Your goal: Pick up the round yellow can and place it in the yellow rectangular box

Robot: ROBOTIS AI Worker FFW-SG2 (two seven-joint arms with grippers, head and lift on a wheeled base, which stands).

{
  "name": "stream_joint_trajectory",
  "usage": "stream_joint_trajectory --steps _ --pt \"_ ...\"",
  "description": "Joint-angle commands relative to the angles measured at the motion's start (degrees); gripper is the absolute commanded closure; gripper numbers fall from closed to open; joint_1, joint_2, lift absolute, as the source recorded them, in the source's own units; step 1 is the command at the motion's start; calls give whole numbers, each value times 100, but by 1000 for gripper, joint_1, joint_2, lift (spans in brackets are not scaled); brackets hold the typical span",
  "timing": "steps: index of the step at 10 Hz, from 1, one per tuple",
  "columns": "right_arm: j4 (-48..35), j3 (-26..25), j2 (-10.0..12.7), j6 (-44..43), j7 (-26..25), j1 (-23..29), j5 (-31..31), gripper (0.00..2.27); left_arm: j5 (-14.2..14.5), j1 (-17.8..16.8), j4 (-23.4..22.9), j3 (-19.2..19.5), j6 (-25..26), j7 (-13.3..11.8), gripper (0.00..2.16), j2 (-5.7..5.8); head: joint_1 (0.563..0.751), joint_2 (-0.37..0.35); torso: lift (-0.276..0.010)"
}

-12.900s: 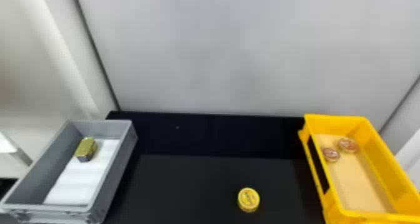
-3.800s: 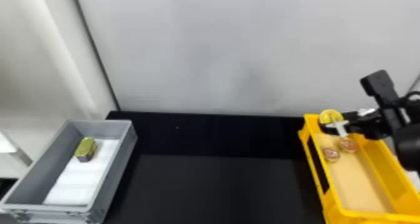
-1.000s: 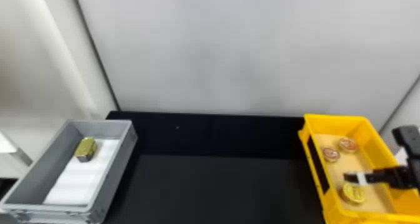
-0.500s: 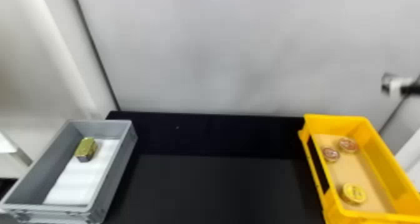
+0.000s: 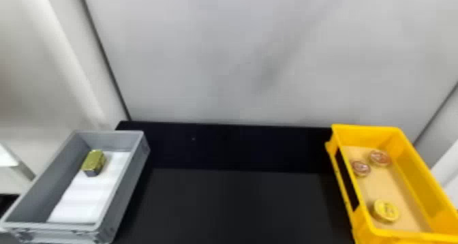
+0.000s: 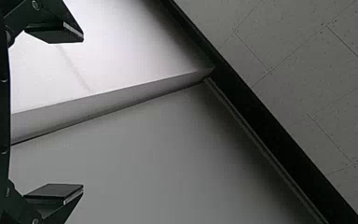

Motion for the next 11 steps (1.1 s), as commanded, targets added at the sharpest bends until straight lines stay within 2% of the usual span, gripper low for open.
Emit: stream_joint_trajectory --steps 1,3,8,11 --pt "-48 432 -114 -779 -187 -443 -189 208 -9 24 8 20 -16 0 142 20 663 54 -9" --pt "-13 696 -307 -1078 -310 -856 -171 208 -9 51 8 38 -60 9 140 12 663 54 -9" --pt "-259 846 -597 -1236 -451 -1269 49 208 -18 95 8 82 -68 9 142 20 663 54 -9" --pt "-312 933 -641 -1078 -556 -1331 14 209 -18 104 8 99 -68 9 140 20 663 54 -9"
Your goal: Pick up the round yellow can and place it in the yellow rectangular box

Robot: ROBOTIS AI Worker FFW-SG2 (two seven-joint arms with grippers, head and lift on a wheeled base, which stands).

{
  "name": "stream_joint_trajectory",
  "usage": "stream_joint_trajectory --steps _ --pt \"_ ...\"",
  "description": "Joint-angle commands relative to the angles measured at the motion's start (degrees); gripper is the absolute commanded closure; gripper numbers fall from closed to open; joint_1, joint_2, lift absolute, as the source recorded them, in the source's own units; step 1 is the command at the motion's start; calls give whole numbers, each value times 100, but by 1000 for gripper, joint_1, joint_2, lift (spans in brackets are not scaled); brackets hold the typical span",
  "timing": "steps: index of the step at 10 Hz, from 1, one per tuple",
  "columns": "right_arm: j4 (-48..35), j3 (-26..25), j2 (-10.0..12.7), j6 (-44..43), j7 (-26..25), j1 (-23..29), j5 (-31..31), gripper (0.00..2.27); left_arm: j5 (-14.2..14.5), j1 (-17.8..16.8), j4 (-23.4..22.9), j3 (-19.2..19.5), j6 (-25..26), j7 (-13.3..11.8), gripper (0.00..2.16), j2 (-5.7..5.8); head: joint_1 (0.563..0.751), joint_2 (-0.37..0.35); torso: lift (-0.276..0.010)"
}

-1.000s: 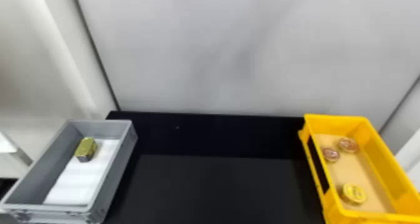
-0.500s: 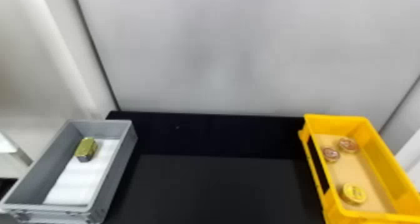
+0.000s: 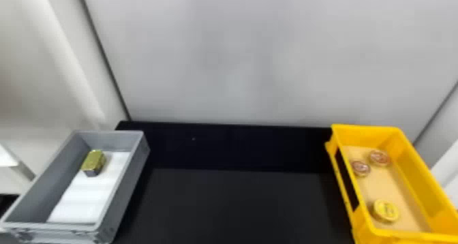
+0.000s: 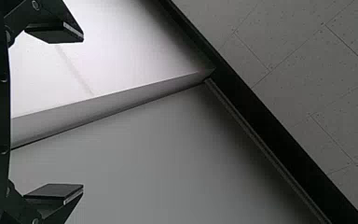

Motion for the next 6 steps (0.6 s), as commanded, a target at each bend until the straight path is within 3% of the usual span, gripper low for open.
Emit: stream_joint_trajectory --steps 1,6 --pt "-29 45 -16 106 -83 -16 -64 214 -1 2 0 -6 0 0 140 9 663 54 -9" --pt "-73 89 -16 326 -215 -78 -231 279 -1 11 0 -23 26 -17 142 9 663 54 -9"
